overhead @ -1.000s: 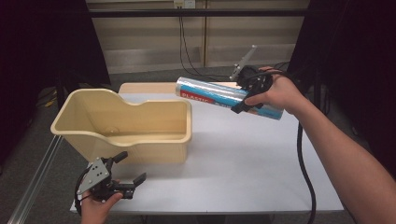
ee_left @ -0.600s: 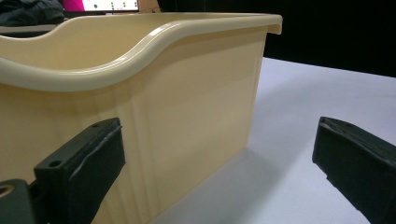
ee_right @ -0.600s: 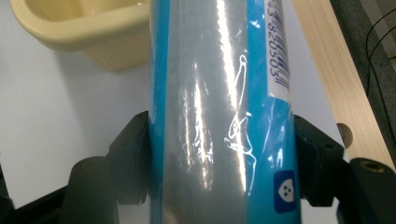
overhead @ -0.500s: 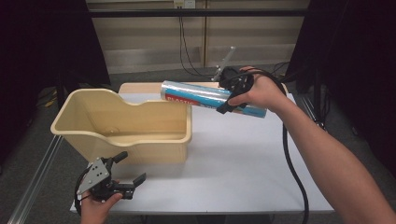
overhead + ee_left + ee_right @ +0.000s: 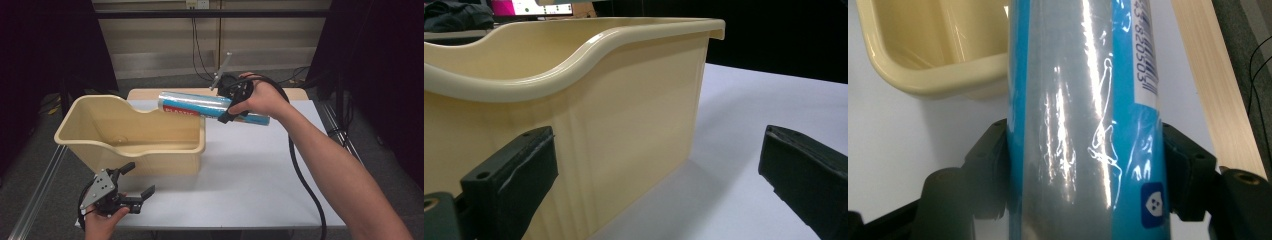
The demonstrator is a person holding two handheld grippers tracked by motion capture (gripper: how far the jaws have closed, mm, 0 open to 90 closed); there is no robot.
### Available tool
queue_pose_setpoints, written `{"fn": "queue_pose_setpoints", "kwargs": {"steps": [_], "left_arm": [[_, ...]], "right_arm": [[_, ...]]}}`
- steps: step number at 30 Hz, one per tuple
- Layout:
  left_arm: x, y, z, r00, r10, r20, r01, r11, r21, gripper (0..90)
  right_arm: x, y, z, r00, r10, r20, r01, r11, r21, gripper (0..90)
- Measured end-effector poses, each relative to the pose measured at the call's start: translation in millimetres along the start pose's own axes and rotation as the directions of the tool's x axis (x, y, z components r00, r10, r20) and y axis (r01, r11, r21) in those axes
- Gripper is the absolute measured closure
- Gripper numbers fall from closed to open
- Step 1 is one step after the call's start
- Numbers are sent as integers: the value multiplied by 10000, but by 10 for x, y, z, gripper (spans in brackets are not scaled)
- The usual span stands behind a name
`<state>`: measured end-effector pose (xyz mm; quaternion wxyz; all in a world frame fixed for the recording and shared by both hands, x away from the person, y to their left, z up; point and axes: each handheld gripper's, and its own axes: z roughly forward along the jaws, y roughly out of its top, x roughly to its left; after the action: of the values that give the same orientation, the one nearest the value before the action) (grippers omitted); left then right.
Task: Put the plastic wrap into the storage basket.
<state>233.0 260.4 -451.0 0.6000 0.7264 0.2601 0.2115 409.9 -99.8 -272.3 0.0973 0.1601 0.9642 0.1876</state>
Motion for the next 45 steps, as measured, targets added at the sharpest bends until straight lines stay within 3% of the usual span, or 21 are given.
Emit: {"fn": "queue_pose_setpoints", "kwargs": {"steps": [22,45], "left_arm": [[13,-4,-20,10000,43,60,-42,10000,-39,23],[16,-2,-28,10000,33,44,-32,10000,-87,23]], "right_arm": [[136,444,321,9951,-886,-432,909,9943,557,323],[181,588,442,9896,-1299,-623,1356,9858,990,322]]}}
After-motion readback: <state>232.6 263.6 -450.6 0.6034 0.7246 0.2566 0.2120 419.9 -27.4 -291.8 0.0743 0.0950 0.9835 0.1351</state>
